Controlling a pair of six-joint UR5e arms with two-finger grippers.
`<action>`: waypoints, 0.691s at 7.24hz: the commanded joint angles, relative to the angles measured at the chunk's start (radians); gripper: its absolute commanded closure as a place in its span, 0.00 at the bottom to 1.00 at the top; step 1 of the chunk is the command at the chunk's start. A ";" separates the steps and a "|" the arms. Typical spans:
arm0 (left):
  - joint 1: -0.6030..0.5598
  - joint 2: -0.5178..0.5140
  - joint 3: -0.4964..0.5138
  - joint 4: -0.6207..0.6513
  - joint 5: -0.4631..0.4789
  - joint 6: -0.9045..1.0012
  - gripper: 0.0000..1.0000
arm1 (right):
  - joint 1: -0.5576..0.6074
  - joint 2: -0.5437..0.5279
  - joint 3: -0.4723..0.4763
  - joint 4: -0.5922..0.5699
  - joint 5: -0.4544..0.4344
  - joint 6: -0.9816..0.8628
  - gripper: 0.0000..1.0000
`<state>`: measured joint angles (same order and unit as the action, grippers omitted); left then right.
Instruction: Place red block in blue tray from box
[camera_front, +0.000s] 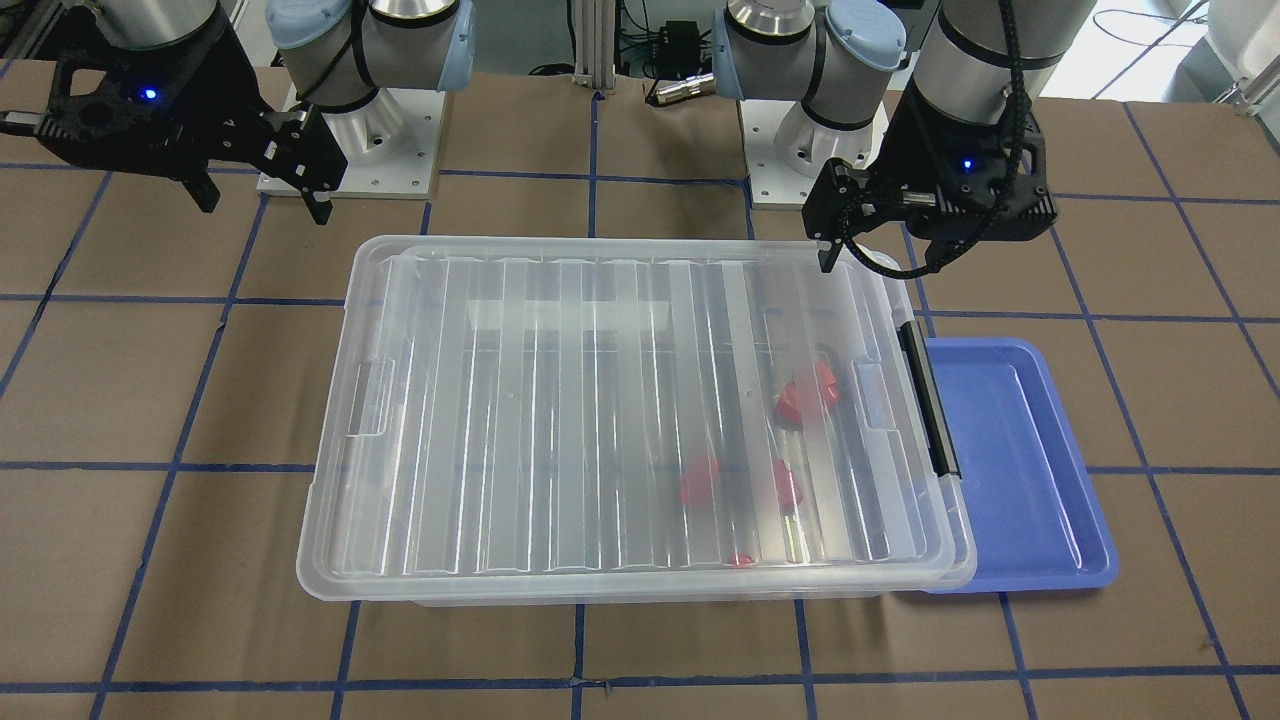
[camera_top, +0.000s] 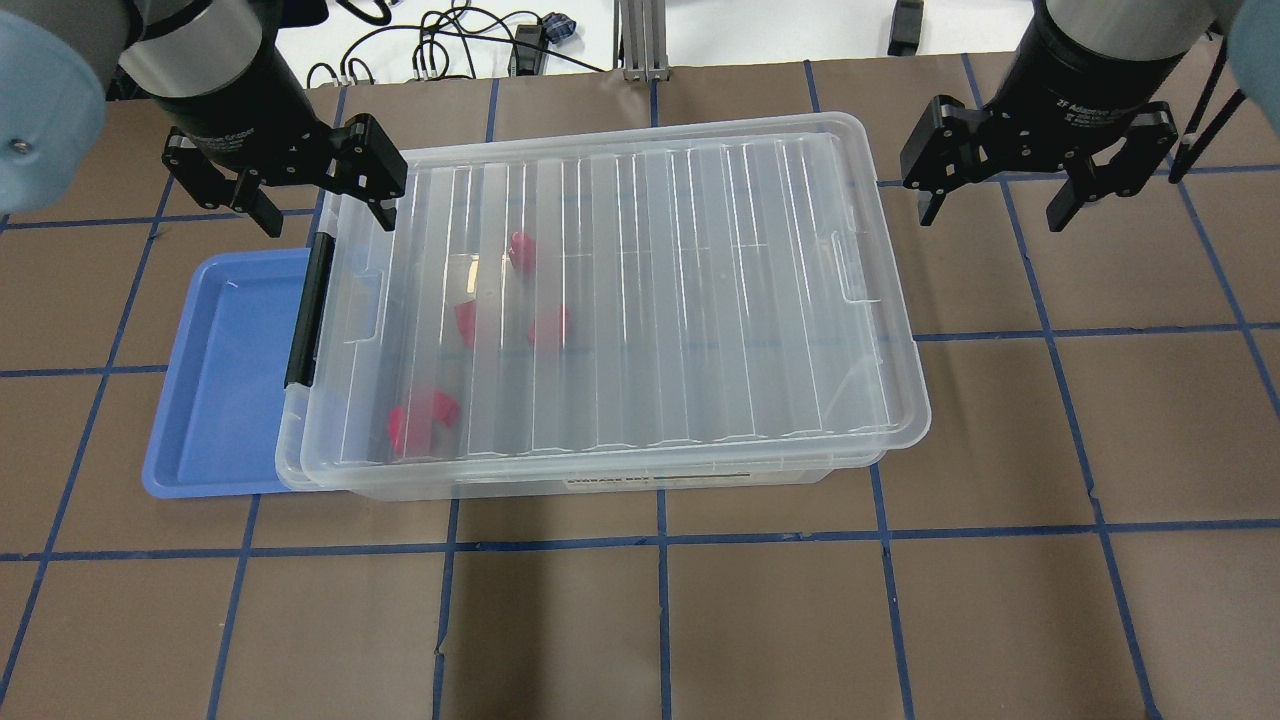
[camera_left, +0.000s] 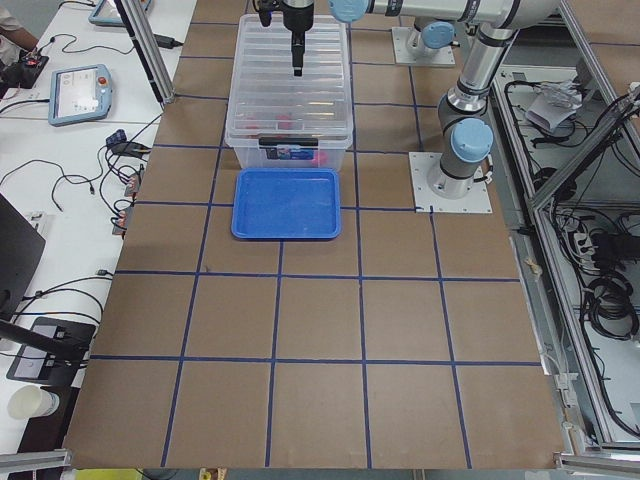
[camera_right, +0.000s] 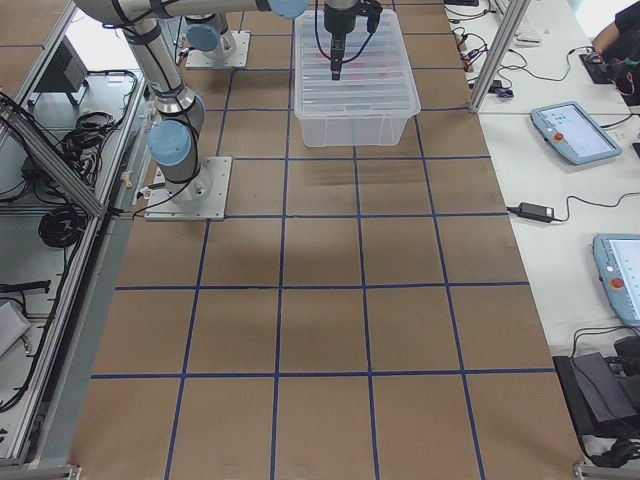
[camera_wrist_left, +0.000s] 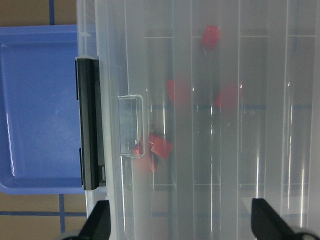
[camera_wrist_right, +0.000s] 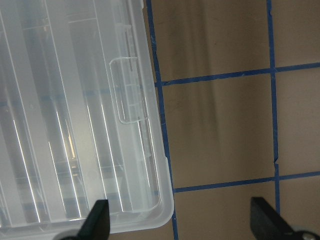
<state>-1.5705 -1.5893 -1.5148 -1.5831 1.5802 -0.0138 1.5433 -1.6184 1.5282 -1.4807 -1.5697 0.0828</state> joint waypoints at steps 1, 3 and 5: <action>0.001 0.000 0.005 0.000 -0.002 0.002 0.00 | 0.000 0.005 0.001 -0.004 -0.003 -0.002 0.00; 0.001 0.000 -0.004 0.000 -0.002 0.000 0.00 | 0.000 0.011 0.003 -0.007 -0.003 -0.002 0.00; 0.001 -0.004 0.002 0.000 -0.006 0.000 0.00 | -0.002 0.012 0.033 -0.012 -0.006 -0.006 0.00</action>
<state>-1.5693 -1.5914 -1.5178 -1.5831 1.5787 -0.0137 1.5427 -1.6067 1.5438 -1.4909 -1.5723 0.0785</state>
